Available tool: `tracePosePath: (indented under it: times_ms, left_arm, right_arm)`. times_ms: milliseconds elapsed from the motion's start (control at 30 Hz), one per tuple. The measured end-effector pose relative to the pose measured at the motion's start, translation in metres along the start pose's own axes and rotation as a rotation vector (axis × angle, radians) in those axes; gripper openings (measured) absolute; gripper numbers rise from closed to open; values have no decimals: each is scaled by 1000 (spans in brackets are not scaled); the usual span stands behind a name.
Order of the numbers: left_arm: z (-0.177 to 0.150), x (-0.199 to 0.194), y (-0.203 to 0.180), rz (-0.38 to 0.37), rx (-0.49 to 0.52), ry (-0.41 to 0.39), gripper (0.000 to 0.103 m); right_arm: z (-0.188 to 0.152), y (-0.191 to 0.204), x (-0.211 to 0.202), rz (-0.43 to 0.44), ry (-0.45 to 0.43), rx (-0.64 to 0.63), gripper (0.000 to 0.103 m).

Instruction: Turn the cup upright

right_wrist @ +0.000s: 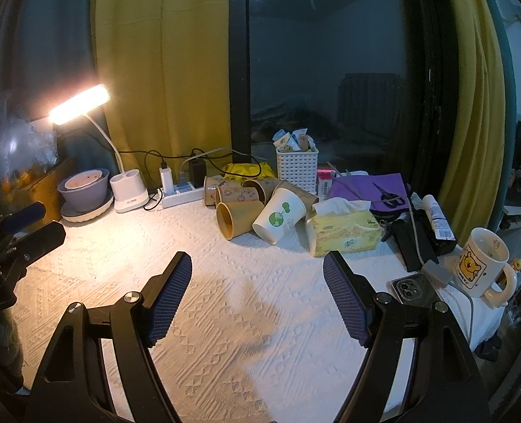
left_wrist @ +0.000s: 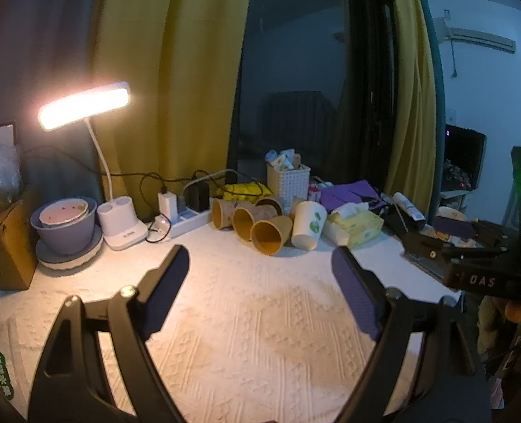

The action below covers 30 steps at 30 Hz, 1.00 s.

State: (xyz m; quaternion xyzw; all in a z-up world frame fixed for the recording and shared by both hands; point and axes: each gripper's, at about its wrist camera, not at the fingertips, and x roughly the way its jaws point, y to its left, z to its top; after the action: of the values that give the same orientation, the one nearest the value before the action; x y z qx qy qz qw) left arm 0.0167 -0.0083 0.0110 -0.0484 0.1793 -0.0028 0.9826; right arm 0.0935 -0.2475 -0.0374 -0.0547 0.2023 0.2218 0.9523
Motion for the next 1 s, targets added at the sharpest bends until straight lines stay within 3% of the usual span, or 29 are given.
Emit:
tracePosePath:
  times_ms: [133, 600, 767, 1000]
  left_arm:
    - [-1, 9, -4, 23, 52, 33, 84]
    - [4, 44, -7, 0, 45, 56, 84]
    - [7, 82, -15, -21, 74, 126, 84]
    - [15, 141, -34, -38, 153, 164, 84]
  right_arm:
    - [1, -3, 7, 1, 7, 2, 80]
    - [9, -20, 34, -9, 14, 8, 80]
    - [13, -40, 54, -40, 25, 12, 80]
    - [17, -73, 91, -82, 48, 22, 80]
